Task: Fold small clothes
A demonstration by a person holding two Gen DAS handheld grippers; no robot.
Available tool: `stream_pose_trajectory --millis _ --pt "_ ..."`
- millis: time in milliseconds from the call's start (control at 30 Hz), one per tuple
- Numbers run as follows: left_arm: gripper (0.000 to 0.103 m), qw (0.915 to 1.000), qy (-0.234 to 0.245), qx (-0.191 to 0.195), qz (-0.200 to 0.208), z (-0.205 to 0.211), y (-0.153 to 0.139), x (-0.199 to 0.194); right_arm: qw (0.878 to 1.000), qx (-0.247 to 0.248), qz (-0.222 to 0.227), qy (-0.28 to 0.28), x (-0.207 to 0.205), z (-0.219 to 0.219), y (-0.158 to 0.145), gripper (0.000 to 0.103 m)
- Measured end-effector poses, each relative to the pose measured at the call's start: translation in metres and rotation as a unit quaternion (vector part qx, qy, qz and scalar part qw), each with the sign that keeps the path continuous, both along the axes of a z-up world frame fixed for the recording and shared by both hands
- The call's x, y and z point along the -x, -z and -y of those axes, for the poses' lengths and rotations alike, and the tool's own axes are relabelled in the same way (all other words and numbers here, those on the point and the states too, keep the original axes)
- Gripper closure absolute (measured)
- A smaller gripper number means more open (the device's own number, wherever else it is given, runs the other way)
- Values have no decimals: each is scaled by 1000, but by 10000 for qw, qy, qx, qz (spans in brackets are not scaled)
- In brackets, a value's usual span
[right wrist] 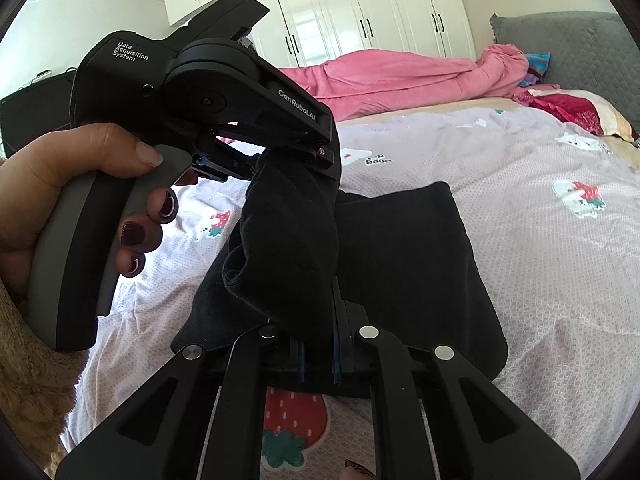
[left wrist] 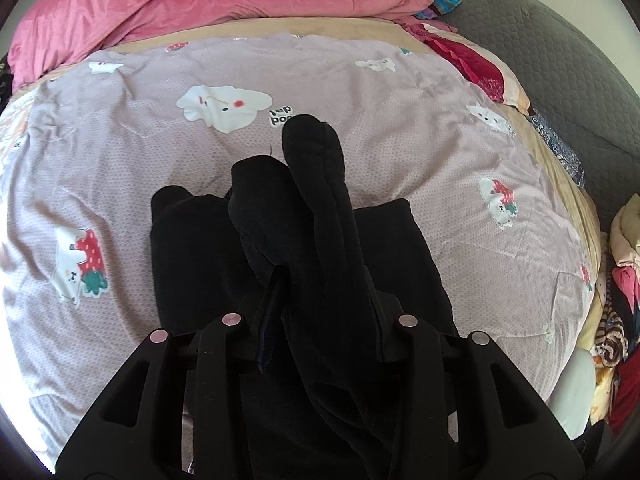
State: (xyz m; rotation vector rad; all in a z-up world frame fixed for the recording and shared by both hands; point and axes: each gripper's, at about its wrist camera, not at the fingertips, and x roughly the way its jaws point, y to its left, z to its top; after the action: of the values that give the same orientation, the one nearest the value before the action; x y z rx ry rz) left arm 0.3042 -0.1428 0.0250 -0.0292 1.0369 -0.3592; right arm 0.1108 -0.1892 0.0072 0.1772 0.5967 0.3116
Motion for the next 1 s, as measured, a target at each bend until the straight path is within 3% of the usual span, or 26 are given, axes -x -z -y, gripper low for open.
stream_pose_trajectory --millis 267,467,600,667,733,933,967,1000 --pt "69 9999 84 90 -79 18 9 -7 9999 -50 -124 110 -2 11 4 95" --pt "40 9976 278 617 -167 26 14 -7 9984 -334 -368 257 -5 23 15 95" --pt "39 9916 113 1281 -101 9 6 -2 9947 -628 -730 362 -9 38 29 93" --pt "39 9910 8 1340 5 -3 1 2 9923 -840 -838 355 -9 45 34 92" --pt "39 9930 -168 1161 121 -16 -2 6 9900 -1016 -926 317 -9 50 35 89" --pt "39 9955 -610 721 59 -53 18 19 9750 -1762 -1352 -44 -21 66 33 64" --pt "39 9956 -617 706 51 -55 21 21 9723 -1867 -1401 -116 -23 68 31 52" --pt "39 9960 -613 646 86 -56 24 24 9694 -1960 -1462 -204 -28 73 29 47"
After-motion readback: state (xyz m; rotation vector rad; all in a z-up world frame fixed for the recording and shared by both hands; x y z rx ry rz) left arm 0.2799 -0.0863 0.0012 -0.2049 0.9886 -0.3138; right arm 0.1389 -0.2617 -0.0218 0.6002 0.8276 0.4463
